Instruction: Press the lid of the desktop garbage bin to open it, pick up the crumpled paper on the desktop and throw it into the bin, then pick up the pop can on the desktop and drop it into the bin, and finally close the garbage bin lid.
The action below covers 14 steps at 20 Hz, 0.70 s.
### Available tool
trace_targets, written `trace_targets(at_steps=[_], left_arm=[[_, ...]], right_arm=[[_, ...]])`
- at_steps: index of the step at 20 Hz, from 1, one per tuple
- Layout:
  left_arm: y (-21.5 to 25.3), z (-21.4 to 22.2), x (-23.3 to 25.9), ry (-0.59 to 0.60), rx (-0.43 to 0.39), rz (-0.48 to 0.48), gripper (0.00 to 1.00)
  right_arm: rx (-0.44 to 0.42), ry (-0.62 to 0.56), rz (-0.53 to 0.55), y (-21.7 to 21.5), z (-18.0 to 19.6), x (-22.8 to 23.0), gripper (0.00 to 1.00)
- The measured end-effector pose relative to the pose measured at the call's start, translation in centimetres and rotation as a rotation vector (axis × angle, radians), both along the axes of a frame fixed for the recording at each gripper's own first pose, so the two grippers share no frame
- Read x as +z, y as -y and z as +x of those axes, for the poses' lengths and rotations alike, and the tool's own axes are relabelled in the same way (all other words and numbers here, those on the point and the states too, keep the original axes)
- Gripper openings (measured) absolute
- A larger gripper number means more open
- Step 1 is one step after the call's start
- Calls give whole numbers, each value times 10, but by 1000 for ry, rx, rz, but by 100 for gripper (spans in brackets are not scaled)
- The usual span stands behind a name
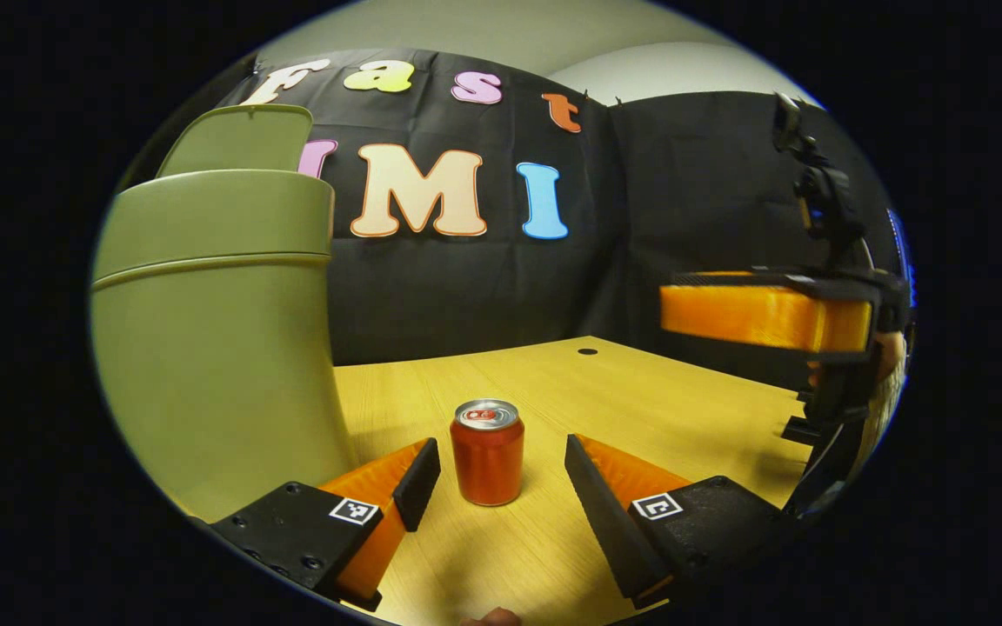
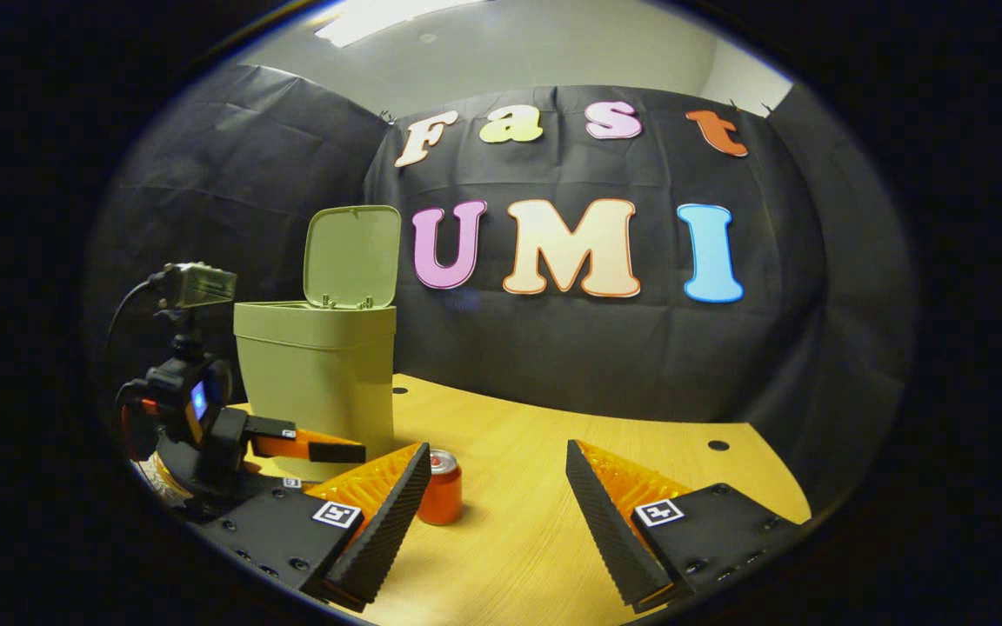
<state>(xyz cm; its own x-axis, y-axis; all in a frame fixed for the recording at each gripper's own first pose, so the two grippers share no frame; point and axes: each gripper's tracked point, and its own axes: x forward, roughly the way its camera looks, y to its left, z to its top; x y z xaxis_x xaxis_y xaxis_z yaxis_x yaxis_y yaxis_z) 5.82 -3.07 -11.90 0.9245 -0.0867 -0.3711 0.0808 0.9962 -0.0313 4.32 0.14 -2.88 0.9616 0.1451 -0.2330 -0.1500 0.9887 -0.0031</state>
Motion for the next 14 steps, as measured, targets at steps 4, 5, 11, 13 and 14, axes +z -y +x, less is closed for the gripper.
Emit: trace_targets(at_steps=[4,5,11,13,14], left_arm=[[-7,23,-14,-38,24,30,90],[-8,27,-20,-53,27,35,90],[-12,51,-46,-124,56,59,90],[-15,52,-52,-149,74,62,90],[-14,53,-52,-147,77,58,91]], right_arm=[[-48,-12,27,25,-5,-22,98],[-76,-18,12,34,-4,-28,98],[-120,-36,-64,49,-8,-41,98],[-109,-45,-63,46,-7,-45,98],[-106,-49,-64,45,-7,-46,98]])
